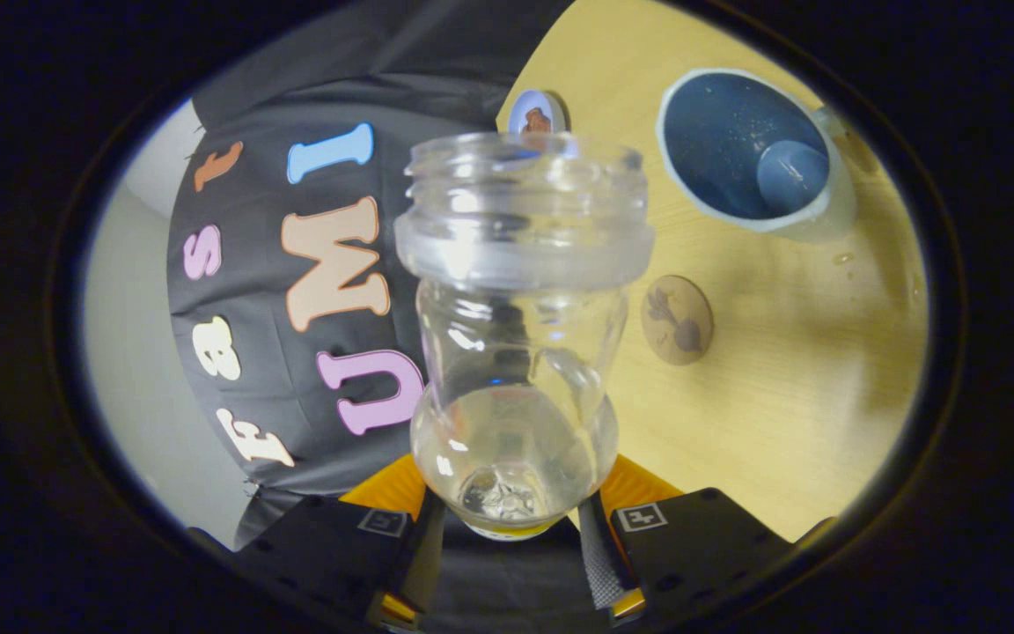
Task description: Take the bottle from table, then pour the juice into the cup, finally place the bottle on the coaster
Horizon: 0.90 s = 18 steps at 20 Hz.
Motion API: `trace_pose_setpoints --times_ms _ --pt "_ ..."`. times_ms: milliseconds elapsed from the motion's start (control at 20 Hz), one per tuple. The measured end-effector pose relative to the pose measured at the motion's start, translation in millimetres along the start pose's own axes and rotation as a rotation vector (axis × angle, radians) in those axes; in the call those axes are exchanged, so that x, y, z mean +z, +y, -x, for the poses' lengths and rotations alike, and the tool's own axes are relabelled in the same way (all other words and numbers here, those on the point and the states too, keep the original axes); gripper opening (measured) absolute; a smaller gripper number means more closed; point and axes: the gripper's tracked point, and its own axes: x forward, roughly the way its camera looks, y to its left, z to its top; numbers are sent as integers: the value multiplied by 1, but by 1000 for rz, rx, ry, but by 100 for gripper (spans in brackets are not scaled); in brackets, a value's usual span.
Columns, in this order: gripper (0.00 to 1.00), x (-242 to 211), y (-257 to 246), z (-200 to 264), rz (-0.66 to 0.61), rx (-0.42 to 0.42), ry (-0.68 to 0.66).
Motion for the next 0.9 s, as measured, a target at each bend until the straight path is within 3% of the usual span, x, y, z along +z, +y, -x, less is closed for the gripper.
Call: trace_pose_setpoints --times_ms 900 --pt "71 1 18 -5 -88 39 -22"
